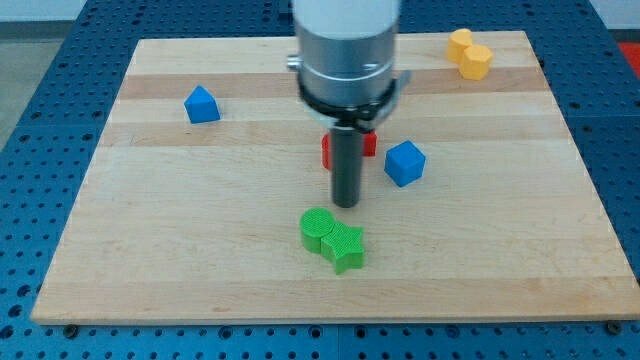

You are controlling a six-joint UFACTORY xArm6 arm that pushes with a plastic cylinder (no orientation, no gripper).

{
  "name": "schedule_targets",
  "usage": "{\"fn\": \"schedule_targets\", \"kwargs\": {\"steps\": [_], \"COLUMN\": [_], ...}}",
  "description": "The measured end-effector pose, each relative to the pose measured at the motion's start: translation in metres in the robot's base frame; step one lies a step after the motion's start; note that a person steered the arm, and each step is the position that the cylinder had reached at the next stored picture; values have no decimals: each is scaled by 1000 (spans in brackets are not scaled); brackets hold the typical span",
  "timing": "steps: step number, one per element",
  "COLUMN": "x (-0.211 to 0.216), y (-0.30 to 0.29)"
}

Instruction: Push the blue blocks towards the center left

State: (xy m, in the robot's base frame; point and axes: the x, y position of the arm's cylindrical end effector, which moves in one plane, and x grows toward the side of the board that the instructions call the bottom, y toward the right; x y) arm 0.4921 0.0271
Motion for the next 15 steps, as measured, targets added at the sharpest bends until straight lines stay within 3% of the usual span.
{"fn": "schedule_targets", "kwargs": {"steps": [2,4,6,15], "x": [0,-49,-61,-19], "y": [101,133,117,-4]}}
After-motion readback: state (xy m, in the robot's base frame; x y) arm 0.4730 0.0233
